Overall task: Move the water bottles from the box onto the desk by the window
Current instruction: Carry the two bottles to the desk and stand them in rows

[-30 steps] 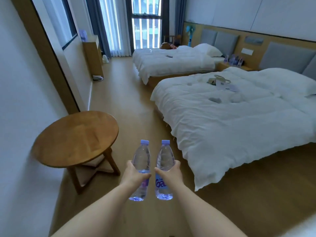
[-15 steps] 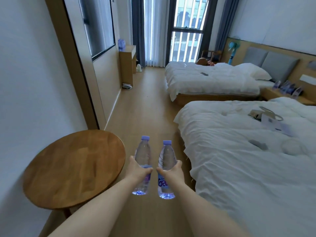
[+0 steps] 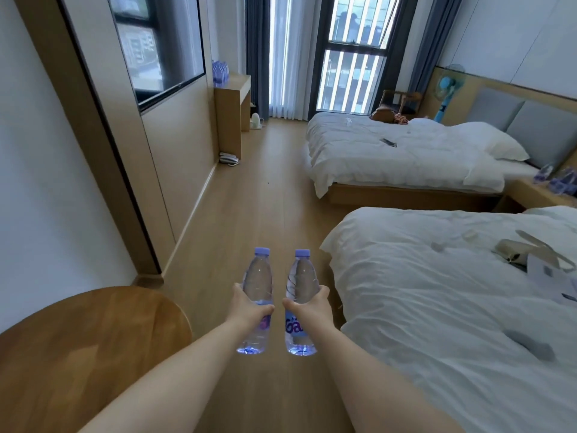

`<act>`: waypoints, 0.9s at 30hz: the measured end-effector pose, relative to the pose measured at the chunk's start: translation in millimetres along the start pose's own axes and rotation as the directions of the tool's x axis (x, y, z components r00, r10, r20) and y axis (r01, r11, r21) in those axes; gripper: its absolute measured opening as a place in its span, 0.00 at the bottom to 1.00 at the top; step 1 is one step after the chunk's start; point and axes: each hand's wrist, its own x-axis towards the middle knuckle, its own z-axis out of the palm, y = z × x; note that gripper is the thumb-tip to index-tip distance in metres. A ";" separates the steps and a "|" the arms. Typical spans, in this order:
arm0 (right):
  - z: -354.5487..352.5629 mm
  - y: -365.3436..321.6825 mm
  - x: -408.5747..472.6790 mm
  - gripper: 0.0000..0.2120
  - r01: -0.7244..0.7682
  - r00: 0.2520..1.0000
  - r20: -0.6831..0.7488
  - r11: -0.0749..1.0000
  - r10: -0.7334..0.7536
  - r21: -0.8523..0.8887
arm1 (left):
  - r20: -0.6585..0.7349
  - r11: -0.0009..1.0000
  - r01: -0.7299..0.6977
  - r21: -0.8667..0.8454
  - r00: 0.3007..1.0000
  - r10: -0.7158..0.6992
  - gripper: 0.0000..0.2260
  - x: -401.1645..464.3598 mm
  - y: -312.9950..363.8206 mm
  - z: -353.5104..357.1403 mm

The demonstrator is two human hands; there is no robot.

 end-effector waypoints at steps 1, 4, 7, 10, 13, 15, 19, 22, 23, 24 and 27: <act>0.6 -9.7 23.6 0.31 -0.004 1.000 -0.006 1.000 0.004 -0.003 | -0.001 1.000 0.000 -0.004 1.000 0.000 0.28 23.7 11.8 0.8; 2.4 -41.6 90.6 0.31 -0.016 1.000 -0.025 1.000 0.017 0.004 | -0.001 1.000 -0.028 0.007 1.000 0.028 0.27 91.7 50.4 0.2; 5.1 -69.9 151.8 0.31 -0.031 0.999 -0.027 0.999 0.032 0.022 | 0.000 1.000 -0.026 0.008 1.000 0.026 0.27 152.8 83.8 1.8; 8.4 -93.7 216.1 0.31 -0.027 0.999 -0.025 1.000 0.027 0.010 | 0.002 0.999 -0.033 0.017 0.999 0.033 0.28 216.4 108.7 9.8; 13.8 -112.8 289.2 0.31 -0.030 1.000 -0.006 1.000 0.030 0.000 | -0.006 1.000 -0.024 0.019 1.000 0.024 0.29 285.7 130.0 23.0; 16.8 -123.7 341.4 0.30 -0.025 1.000 0.003 0.999 0.025 -0.022 | -0.018 1.000 -0.026 0.017 0.999 0.026 0.29 336.3 143.8 34.2; 16.0 -149.5 444.5 0.30 -0.017 0.999 0.036 0.999 0.019 -0.040 | -0.045 1.000 -0.005 0.027 0.999 0.006 0.29 435.6 178.3 53.9; 8.4 -181.2 517.8 0.30 -0.003 0.998 0.068 0.997 0.008 -0.077 | -0.068 1.000 0.012 0.011 0.998 -0.011 0.29 504.4 212.1 64.0; 6.2 -193.8 541.3 0.29 0.005 0.997 0.074 0.997 0.001 -0.075 | -0.077 1.000 0.011 0.004 0.997 -0.011 0.29 526.4 224.0 65.6; 5.1 -205.7 564.5 0.29 0.009 0.997 0.077 0.997 -0.003 -0.071 | -0.082 1.000 0.019 -0.004 0.996 -0.020 0.30 548.2 234.5 66.6; 9.2 -238.3 627.2 0.29 -0.002 0.997 0.082 0.998 0.008 -0.067 | -0.094 0.998 0.052 -0.030 0.994 -0.054 0.30 608.1 260.3 66.6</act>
